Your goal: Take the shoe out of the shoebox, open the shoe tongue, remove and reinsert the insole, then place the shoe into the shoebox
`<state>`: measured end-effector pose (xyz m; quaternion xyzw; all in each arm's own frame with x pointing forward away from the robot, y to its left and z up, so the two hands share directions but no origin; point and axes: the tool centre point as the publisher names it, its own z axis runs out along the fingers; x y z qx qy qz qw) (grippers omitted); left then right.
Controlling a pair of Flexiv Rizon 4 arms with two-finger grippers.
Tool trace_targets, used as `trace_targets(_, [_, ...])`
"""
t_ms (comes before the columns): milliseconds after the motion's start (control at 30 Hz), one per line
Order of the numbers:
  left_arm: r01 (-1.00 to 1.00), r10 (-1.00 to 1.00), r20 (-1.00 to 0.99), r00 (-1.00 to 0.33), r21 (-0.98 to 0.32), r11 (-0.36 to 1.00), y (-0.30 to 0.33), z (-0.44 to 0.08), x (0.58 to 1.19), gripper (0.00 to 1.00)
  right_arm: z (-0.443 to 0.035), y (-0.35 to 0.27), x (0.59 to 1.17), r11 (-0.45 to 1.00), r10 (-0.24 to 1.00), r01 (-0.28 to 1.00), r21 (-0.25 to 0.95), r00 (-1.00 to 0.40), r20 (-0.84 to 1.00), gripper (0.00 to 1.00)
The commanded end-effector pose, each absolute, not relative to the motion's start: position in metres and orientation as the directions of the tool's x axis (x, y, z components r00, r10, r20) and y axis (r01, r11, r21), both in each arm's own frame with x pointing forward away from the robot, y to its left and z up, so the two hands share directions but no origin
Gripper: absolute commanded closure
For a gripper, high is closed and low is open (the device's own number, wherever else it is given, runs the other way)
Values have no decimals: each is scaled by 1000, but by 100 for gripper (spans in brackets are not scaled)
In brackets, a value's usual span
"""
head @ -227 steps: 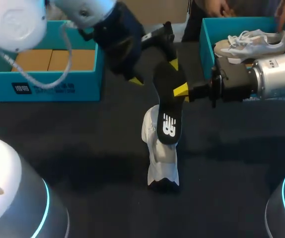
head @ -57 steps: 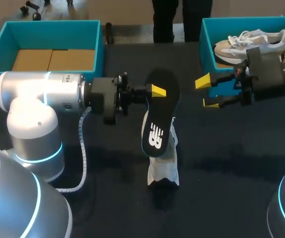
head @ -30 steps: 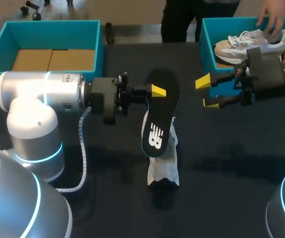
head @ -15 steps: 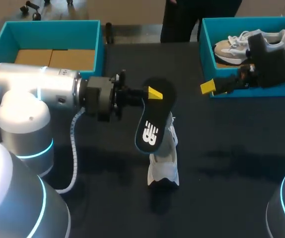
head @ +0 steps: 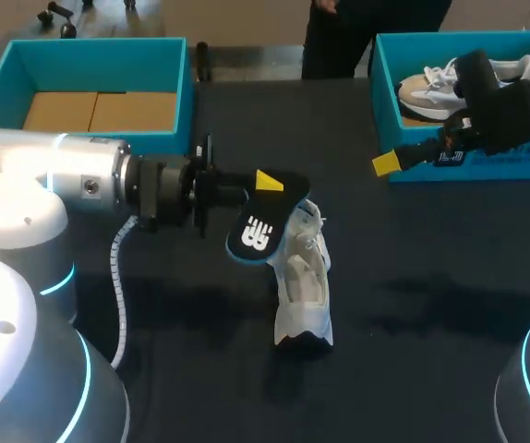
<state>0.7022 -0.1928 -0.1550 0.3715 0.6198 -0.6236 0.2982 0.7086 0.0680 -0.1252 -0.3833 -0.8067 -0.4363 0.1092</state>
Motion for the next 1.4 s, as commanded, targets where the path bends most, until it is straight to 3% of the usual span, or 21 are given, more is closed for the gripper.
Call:
trace_targets(33, [806,71,-807,-587,-590,-47,-184,-154,696,100,-131,64,698,310,537,653,691,-720,440,0])
trace_targets(267, [724,53,-728,-684,-686,-72,-179,-154,689,100,-146,62,696,380,510,554,741,-793,332,0])
trace_targets(600, [593,63,-600,-798,-799,-103,-182,-168,677,100,-173,61,692,534,459,485,692,-854,245,0])
trace_targets(1167, [477,42,-483,-875,-874,-94,-182,-187,665,100,-177,60,691,540,481,511,668,-839,253,0])
trace_targets(1400, [444,28,-447,-894,-892,-80,-177,-190,664,100,-179,65,692,781,361,247,574,-928,-92,0])
